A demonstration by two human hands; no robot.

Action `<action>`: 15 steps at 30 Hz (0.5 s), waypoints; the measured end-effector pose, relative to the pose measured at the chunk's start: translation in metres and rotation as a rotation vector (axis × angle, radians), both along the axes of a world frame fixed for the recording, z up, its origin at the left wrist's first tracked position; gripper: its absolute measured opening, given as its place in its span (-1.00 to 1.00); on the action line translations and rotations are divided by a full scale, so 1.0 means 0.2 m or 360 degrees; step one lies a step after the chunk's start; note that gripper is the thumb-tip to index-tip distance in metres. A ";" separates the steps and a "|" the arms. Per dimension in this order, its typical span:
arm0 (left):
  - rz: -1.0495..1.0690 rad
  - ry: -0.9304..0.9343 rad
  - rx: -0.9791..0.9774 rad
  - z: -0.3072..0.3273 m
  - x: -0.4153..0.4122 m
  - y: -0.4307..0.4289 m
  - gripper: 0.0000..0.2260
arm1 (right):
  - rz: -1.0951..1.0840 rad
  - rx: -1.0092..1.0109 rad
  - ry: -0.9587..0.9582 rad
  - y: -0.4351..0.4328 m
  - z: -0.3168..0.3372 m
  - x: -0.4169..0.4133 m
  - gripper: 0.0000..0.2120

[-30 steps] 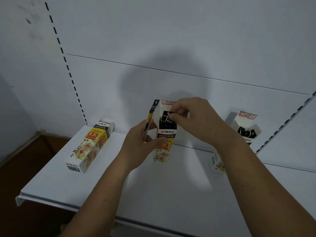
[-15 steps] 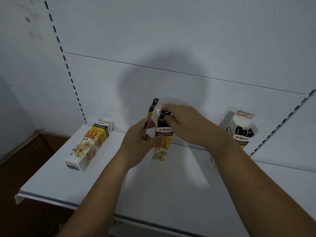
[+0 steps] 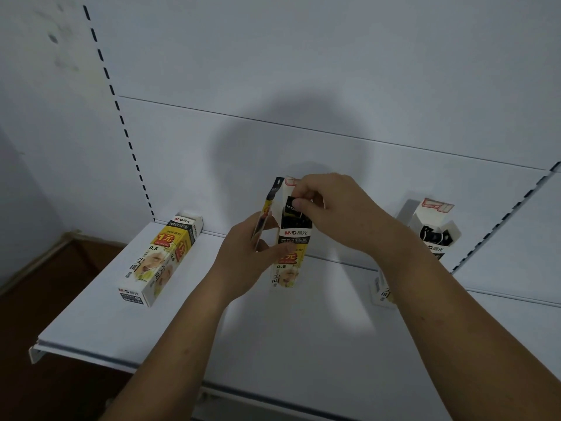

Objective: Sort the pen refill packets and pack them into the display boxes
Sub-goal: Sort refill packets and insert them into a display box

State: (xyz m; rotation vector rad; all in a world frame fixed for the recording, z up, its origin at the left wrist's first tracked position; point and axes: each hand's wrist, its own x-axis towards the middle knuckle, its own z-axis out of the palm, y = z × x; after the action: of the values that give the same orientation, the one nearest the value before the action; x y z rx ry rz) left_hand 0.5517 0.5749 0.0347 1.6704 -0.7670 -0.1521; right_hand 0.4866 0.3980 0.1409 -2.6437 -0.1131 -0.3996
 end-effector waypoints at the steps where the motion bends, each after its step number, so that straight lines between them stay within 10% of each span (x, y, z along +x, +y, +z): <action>1: -0.0009 0.0001 -0.0002 0.00 0.00 0.00 -0.73 | -0.0012 0.0014 0.0010 0.00 0.00 0.00 -0.91; 11: -0.0004 0.0016 0.0043 0.00 0.00 0.00 -0.74 | -0.0043 -0.0516 0.0277 0.04 -0.03 0.03 -0.78; 15: 0.0026 0.0071 0.0041 0.01 0.01 0.01 -0.75 | -0.0039 -0.0150 0.0218 0.03 0.01 -0.01 -0.73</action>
State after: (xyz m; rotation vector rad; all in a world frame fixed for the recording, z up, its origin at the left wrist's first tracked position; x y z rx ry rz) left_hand 0.5529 0.5760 0.0376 1.6916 -0.7204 -0.1883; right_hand 0.4847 0.4033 0.1421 -2.7585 -0.0576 -0.2251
